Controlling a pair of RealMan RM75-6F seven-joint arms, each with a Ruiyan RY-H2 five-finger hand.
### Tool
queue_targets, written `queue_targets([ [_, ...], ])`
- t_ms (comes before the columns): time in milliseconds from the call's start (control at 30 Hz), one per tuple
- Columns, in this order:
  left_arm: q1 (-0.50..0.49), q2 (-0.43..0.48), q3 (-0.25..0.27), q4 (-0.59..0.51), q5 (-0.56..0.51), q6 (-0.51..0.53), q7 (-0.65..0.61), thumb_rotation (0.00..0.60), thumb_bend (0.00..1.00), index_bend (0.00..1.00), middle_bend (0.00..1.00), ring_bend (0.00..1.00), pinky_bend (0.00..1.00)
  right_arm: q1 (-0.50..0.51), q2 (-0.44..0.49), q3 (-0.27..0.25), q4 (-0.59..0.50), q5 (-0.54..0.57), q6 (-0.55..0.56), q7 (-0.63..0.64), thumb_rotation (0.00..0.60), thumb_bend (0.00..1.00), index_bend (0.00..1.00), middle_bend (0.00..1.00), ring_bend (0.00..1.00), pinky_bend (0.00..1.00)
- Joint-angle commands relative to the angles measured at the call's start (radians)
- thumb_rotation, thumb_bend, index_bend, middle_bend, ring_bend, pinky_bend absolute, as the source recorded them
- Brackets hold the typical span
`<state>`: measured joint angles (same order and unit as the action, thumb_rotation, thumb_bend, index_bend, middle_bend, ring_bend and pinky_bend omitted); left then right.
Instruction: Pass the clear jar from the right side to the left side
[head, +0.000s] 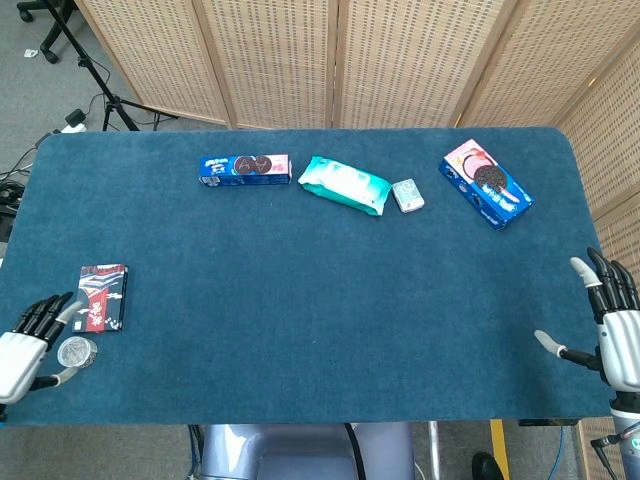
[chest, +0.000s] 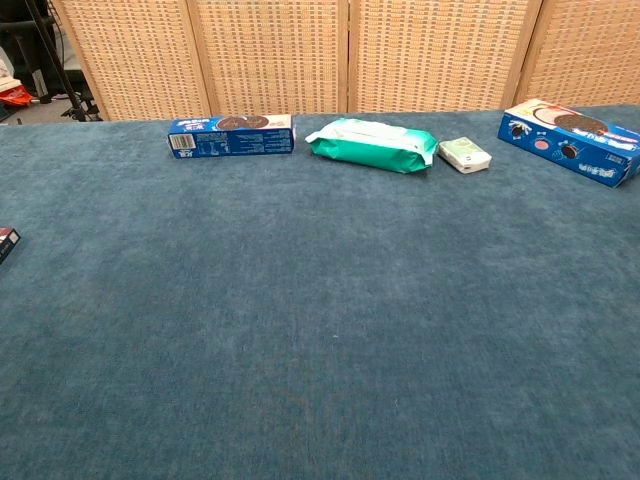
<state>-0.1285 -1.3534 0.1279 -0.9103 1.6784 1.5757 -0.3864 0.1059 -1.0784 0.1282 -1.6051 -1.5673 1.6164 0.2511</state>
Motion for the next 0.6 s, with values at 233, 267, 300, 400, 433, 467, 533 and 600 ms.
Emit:
queue_targets([
  [233, 0.047, 0.128, -0.133, -0.279, -0.134, 0.098, 0.041, 0.600, 0.00, 0.00, 0.00, 0.00, 0.00, -0.002, 0.000, 0.000, -0.003, -0.005, 0.003, -0.006, 0.600, 0.00, 0.07, 0.00, 0.00, 0.00],
  [267, 0.051, 0.134, -0.147, -0.310, -0.147, 0.108, 0.049, 0.600, 0.00, 0.00, 0.00, 0.00, 0.00, -0.003, -0.001, -0.001, -0.003, -0.006, 0.004, -0.008, 0.600, 0.00, 0.07, 0.00, 0.00, 0.00],
  [300, 0.053, 0.140, -0.155, -0.332, -0.156, 0.112, 0.059, 0.600, 0.00, 0.00, 0.00, 0.00, 0.00, -0.003, -0.002, -0.001, -0.003, -0.007, 0.005, -0.010, 0.600, 0.00, 0.07, 0.00, 0.00, 0.00],
  [400, 0.058, 0.173, -0.185, -0.460, -0.190, 0.116, 0.136, 0.600, 0.00, 0.00, 0.00, 0.00, 0.00, -0.004, -0.005, -0.002, -0.002, -0.013, 0.009, -0.016, 0.600, 0.00, 0.07, 0.00, 0.00, 0.00],
  [433, 0.059, 0.181, -0.194, -0.499, -0.199, 0.117, 0.166, 0.600, 0.00, 0.00, 0.00, 0.00, 0.00, -0.004, -0.007, -0.002, -0.001, -0.014, 0.011, -0.018, 0.600, 0.00, 0.07, 0.00, 0.00, 0.00],
  [467, 0.058, 0.188, -0.201, -0.536, -0.207, 0.116, 0.193, 0.600, 0.00, 0.00, 0.00, 0.00, 0.00, -0.004, -0.009, -0.001, 0.000, -0.015, 0.014, -0.020, 0.600, 0.00, 0.07, 0.00, 0.00, 0.00],
  [533, 0.049, 0.199, -0.213, -0.632, -0.218, 0.101, 0.240, 0.600, 0.00, 0.00, 0.00, 0.00, 0.00, -0.006, -0.016, 0.004, 0.008, -0.015, 0.025, -0.036, 0.600, 0.00, 0.07, 0.00, 0.00, 0.00],
  [600, 0.040, 0.208, -0.213, -0.683, -0.216, 0.081, 0.282, 0.600, 0.00, 0.00, 0.00, 0.00, 0.00, -0.007, -0.021, 0.006, 0.011, -0.014, 0.028, -0.042, 0.600, 0.00, 0.07, 0.00, 0.00, 0.00],
])
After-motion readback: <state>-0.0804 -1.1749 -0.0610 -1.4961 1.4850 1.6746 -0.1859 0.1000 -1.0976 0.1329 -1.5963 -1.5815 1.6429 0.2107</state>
